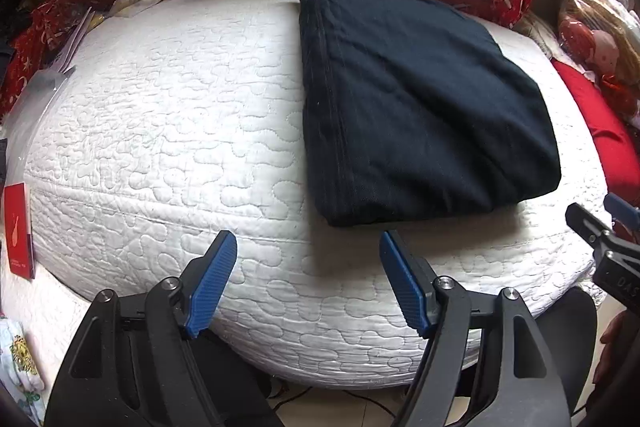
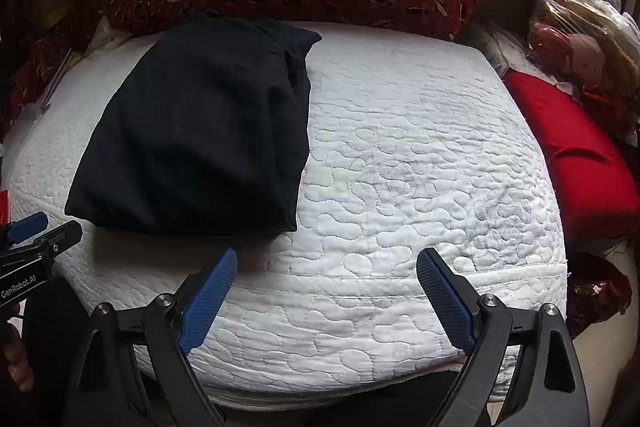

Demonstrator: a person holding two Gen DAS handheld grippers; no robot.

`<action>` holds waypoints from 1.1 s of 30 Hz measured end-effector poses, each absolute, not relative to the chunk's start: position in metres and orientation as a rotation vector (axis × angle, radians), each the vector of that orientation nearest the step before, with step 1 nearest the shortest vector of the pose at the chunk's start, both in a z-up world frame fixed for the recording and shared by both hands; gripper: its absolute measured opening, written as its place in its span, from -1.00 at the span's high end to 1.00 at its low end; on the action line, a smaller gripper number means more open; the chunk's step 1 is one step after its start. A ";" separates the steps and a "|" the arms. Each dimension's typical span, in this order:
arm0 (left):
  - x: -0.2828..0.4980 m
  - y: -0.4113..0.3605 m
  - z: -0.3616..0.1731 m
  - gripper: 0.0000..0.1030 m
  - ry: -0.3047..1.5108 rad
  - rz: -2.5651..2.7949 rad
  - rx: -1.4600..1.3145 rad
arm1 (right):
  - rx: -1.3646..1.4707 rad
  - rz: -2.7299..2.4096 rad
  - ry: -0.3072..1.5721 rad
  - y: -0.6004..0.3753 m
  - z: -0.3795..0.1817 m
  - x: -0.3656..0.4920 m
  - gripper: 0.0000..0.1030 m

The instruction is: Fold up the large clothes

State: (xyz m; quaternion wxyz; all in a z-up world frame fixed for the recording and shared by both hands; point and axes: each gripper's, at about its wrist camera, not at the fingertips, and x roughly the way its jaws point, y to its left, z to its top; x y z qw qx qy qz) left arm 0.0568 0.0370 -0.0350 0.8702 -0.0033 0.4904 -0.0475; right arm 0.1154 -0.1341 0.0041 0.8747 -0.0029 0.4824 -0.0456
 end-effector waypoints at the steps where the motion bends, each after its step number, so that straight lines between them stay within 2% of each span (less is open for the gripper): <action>1: 0.058 0.036 -0.034 -0.43 1.023 -0.098 -0.005 | -0.003 -0.091 1.006 -0.134 0.005 0.116 -0.82; 6: 0.054 0.028 -0.027 -0.43 0.979 -0.089 0.030 | 0.008 -0.092 0.972 -0.140 0.015 0.115 -0.98; 33: 0.047 0.016 -0.019 -0.43 0.964 -0.027 0.093 | 0.037 -0.144 0.906 -0.163 0.028 0.102 -0.98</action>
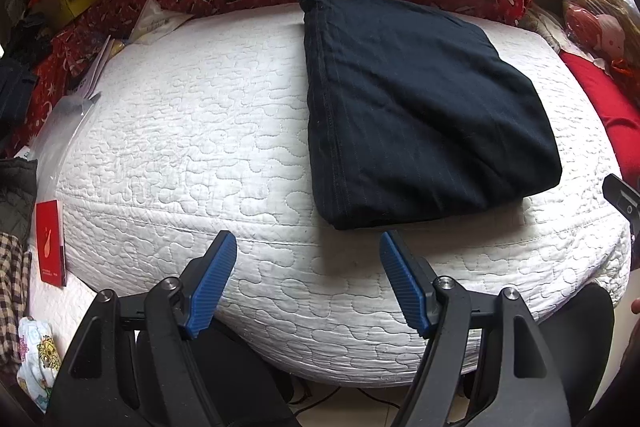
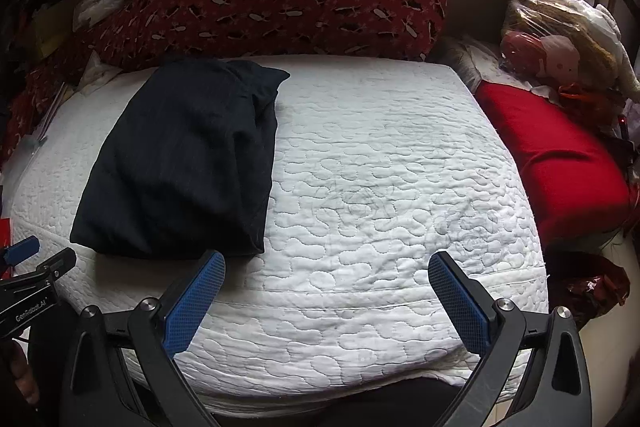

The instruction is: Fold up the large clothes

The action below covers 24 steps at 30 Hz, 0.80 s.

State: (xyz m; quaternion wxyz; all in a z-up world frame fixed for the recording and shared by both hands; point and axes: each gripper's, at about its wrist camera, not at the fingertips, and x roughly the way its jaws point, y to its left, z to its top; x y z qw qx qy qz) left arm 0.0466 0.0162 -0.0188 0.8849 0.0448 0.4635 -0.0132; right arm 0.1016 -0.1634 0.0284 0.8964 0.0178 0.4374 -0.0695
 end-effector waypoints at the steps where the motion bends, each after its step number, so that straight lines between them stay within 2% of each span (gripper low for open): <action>1: 0.046 0.016 -0.018 -0.43 0.962 -0.031 0.094 | 0.037 -0.144 0.906 -0.164 0.029 0.102 -0.98; 24: 0.045 0.015 -0.013 -0.43 0.956 -0.047 0.082 | 0.044 -0.148 0.912 -0.167 0.029 0.102 -0.98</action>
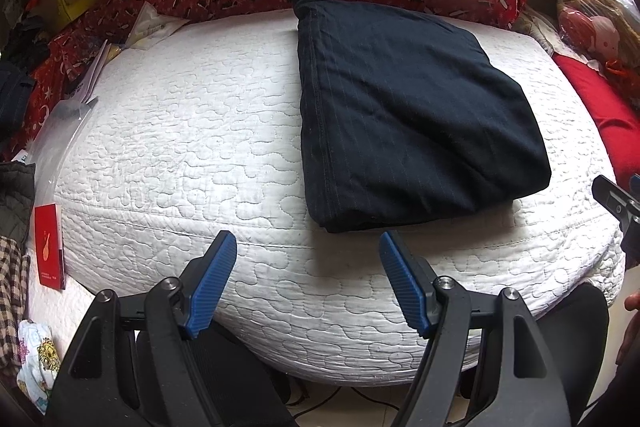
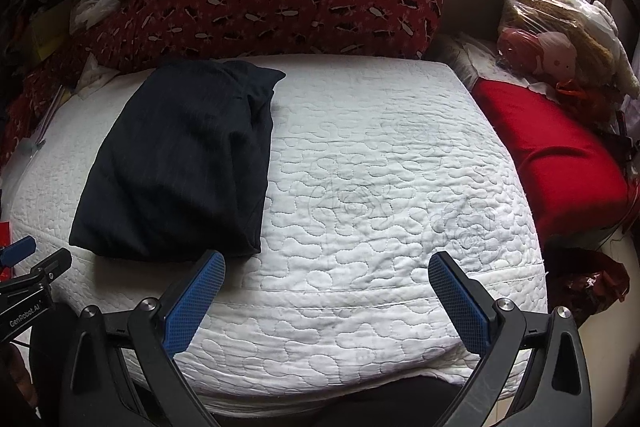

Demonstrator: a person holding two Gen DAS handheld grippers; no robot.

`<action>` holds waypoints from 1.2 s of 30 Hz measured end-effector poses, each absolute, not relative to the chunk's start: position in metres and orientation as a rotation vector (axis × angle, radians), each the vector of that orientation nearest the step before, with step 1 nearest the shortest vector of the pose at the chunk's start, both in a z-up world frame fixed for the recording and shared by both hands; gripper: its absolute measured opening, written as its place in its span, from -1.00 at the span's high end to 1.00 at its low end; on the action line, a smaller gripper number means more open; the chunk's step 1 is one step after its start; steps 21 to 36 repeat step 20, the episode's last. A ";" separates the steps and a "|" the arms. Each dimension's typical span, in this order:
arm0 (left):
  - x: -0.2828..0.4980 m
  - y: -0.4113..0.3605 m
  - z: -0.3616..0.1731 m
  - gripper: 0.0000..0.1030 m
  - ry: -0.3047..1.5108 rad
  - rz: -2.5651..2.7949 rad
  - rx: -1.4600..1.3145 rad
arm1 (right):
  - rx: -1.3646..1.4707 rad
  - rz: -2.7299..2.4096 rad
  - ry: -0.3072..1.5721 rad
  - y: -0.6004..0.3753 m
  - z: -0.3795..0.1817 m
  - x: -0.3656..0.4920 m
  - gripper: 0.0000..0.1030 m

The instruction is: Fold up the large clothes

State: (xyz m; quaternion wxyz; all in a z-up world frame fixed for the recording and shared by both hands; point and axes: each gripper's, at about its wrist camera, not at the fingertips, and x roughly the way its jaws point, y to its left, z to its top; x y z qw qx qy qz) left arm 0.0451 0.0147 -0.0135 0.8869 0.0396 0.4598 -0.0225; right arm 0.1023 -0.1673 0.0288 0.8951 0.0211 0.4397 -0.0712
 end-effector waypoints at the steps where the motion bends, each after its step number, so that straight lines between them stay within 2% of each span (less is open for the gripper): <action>1: 0.045 0.014 -0.013 -0.43 0.957 -0.051 0.081 | 0.044 -0.148 0.912 -0.168 0.029 0.102 -0.98; 36: 0.046 0.012 -0.007 -0.43 0.952 -0.097 0.056 | 0.074 -0.153 0.932 -0.174 0.022 0.106 -0.98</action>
